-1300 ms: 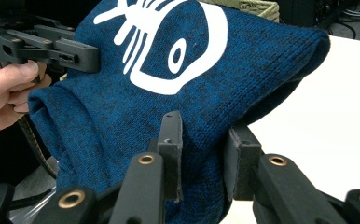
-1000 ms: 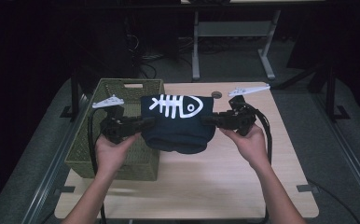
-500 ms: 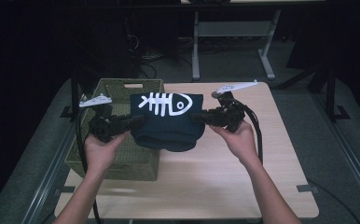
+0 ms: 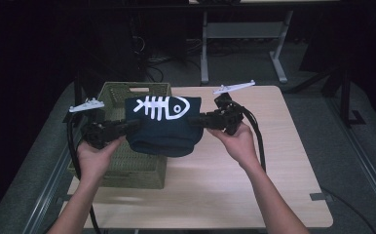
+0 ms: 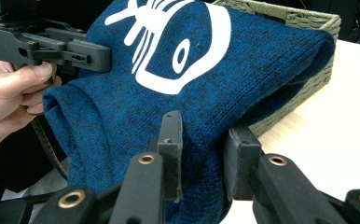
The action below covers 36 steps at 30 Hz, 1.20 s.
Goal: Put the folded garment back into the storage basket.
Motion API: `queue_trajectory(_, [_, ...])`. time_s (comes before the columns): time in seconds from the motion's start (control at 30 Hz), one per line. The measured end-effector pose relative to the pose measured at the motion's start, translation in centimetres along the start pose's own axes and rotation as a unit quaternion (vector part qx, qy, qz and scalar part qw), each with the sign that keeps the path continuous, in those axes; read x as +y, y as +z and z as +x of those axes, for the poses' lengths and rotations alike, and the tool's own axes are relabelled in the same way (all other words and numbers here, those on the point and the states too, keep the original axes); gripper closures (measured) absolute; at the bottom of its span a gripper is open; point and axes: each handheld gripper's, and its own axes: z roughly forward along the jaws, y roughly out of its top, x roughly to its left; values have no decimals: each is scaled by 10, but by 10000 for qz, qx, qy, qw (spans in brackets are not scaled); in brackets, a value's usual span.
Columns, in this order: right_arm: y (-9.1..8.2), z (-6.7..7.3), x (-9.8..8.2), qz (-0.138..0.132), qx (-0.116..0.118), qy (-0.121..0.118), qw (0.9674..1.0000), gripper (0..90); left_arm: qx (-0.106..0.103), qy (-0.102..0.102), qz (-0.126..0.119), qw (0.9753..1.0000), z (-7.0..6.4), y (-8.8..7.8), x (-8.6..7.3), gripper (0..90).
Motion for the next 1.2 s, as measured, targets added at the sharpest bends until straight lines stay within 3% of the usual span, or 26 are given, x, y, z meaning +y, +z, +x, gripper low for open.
queue_trajectory(1.2, [48,14,19,88,192,-63,9998,712,378,-269,-58,9989,36,-29,-4,694])
